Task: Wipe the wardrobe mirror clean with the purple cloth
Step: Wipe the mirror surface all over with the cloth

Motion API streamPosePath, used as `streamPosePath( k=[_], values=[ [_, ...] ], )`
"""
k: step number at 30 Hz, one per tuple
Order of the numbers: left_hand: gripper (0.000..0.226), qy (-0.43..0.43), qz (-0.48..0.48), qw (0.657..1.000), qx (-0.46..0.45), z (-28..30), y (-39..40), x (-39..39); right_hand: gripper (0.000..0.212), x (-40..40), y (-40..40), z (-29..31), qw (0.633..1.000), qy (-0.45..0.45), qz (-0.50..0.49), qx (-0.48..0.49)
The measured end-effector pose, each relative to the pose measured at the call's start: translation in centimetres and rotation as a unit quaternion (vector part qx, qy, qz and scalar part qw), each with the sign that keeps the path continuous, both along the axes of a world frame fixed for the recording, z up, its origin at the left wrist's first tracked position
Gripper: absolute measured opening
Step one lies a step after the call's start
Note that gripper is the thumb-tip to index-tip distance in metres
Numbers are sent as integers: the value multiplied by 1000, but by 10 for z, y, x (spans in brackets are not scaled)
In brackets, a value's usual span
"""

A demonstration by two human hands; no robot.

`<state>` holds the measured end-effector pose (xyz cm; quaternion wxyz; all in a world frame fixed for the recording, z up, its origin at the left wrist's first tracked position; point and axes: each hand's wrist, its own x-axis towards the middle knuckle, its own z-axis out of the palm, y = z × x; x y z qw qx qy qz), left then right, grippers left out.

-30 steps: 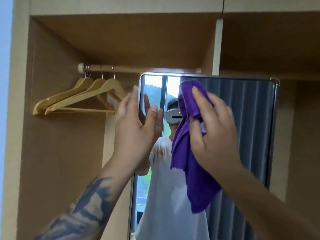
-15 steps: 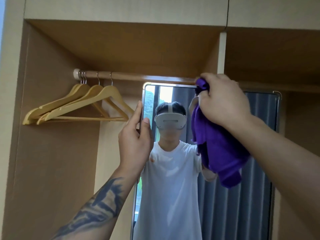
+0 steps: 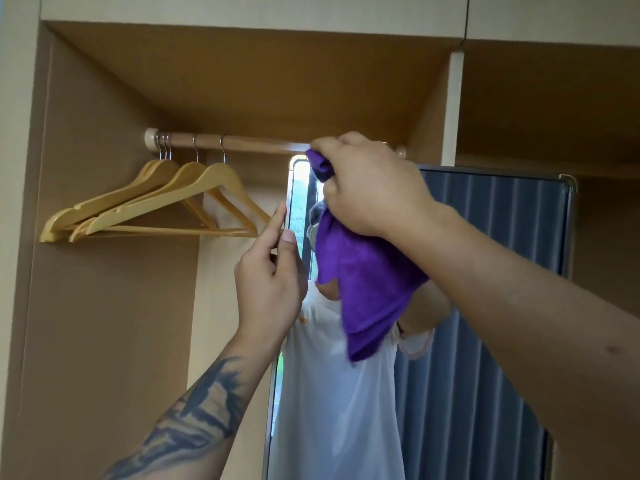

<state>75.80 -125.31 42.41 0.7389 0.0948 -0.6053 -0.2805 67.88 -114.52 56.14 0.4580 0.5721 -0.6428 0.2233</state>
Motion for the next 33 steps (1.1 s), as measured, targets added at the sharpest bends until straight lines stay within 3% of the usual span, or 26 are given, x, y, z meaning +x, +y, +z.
streamPosePath(
  k=[9, 16, 24, 28, 33],
  values=[
    [40, 9, -50, 999, 6, -2, 0, -1, 51, -66, 61, -1, 996, -77, -26, -36],
    [41, -1, -47, 999, 15, -2, -1, -2, 48, -41, 33, -15, 986, -112, -51, -115],
    [41, 14, -58, 998, 9, -2, 2, -4, 37, 20, -17, -12, 997, -31, -7, -71],
    [42, 11, -82, 997, 2, -2, 1, -2, 49, 13, -14, -10, 999, -9, 3, -42],
    [39, 8, -31, 999, 16, -2, 2, 3, 50, -19, 14, -6, 998, -10, -36, -47]
  ],
)
